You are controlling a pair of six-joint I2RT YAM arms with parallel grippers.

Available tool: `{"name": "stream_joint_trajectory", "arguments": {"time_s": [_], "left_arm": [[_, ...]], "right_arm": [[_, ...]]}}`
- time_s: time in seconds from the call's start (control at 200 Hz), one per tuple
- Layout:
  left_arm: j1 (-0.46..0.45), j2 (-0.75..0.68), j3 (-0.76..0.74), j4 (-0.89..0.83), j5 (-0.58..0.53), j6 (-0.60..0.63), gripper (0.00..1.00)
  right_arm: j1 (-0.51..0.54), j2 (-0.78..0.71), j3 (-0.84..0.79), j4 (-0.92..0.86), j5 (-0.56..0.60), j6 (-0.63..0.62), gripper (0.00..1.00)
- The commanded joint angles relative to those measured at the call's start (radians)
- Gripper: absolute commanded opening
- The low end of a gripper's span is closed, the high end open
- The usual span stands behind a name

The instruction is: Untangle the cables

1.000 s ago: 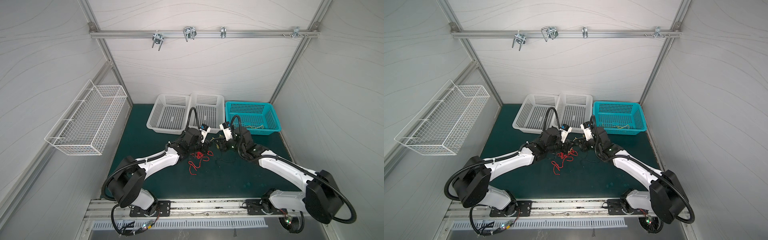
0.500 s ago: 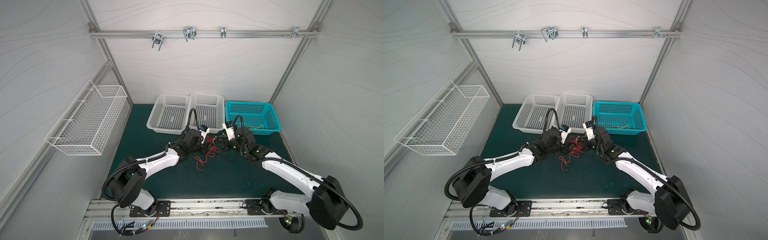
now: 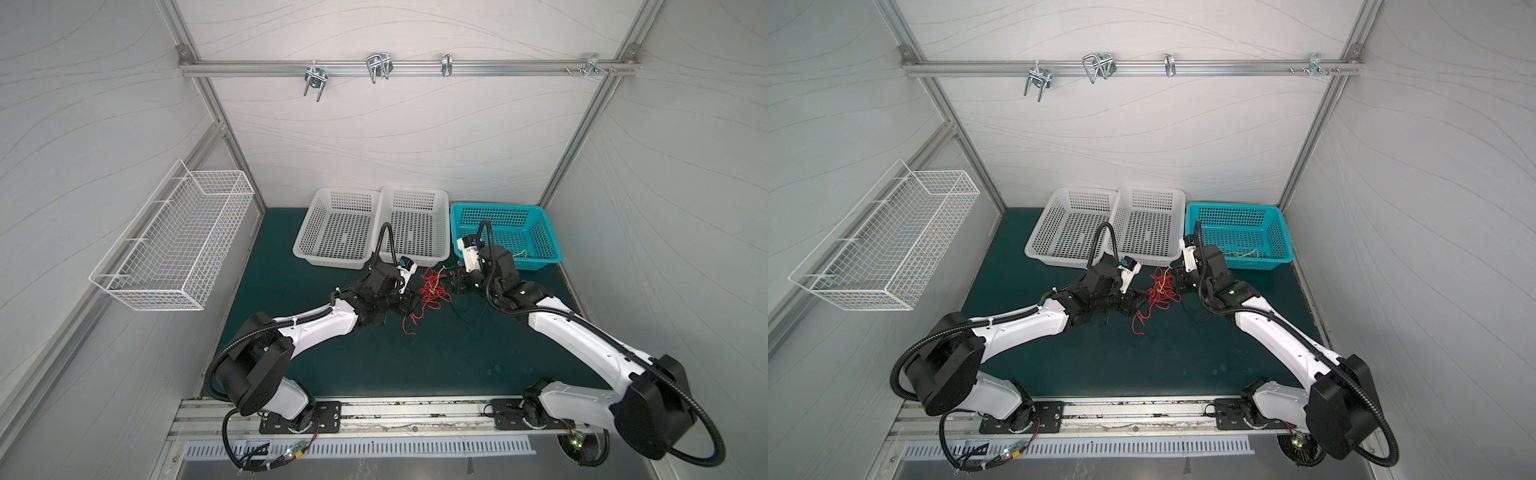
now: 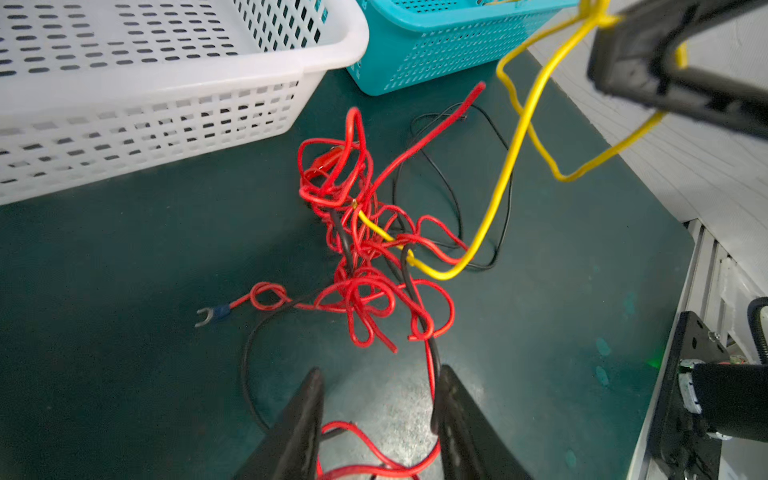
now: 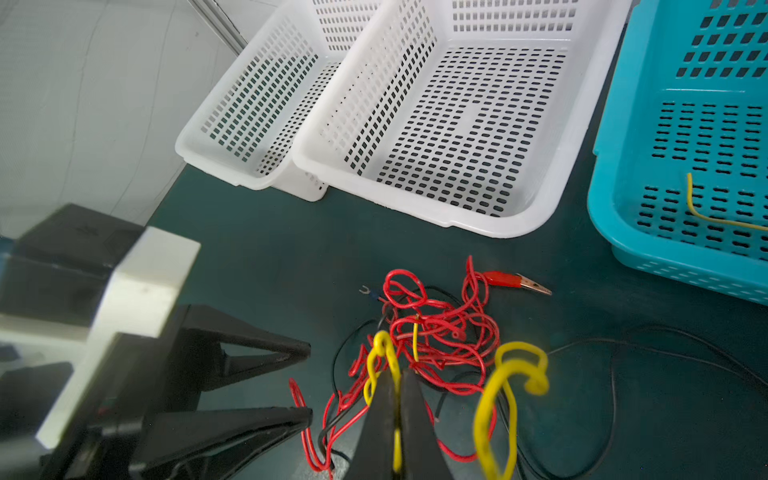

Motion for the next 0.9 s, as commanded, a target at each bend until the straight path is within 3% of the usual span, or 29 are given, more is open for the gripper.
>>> {"name": "stream_joint_trajectory", "arguments": {"time_s": [0.0,0.31,0.55,0.705,0.745,0.775,0.825,0.895], "left_arm": [[-0.002,0.030,0.007,0.024,0.021,0.018,0.46],[-0.005,0.105,0.047,0.096,0.081,-0.013,0.47],[0.007,0.080,0.032,0.063,-0.004,-0.025,0.51],[0.039,0.044,-0.012,0.121,0.028,-0.071,0.55],[0.039,0.036,-0.016,0.129,0.030,-0.074,0.71],[0.041,0.032,-0.016,0.130,0.030,-0.075,0.92],[0.039,0.030,-0.012,0.131,0.031,-0.079,0.99],[0.040,0.031,-0.004,0.133,0.041,-0.079,0.99]], "right_arm": [[-0.008,0.009,0.029,-0.006,-0.033,0.022,0.00],[-0.007,0.015,0.014,0.045,-0.090,0.030,0.00],[-0.004,0.009,-0.015,0.045,-0.063,0.020,0.00],[-0.004,0.008,-0.022,0.050,-0.064,0.018,0.00],[-0.003,0.009,-0.021,0.048,-0.061,0.017,0.00],[-0.004,0.009,-0.021,0.048,-0.062,0.016,0.00],[-0.003,0.009,-0.022,0.052,-0.060,0.014,0.00],[-0.002,0.008,-0.021,0.052,-0.059,0.016,0.00]]}}
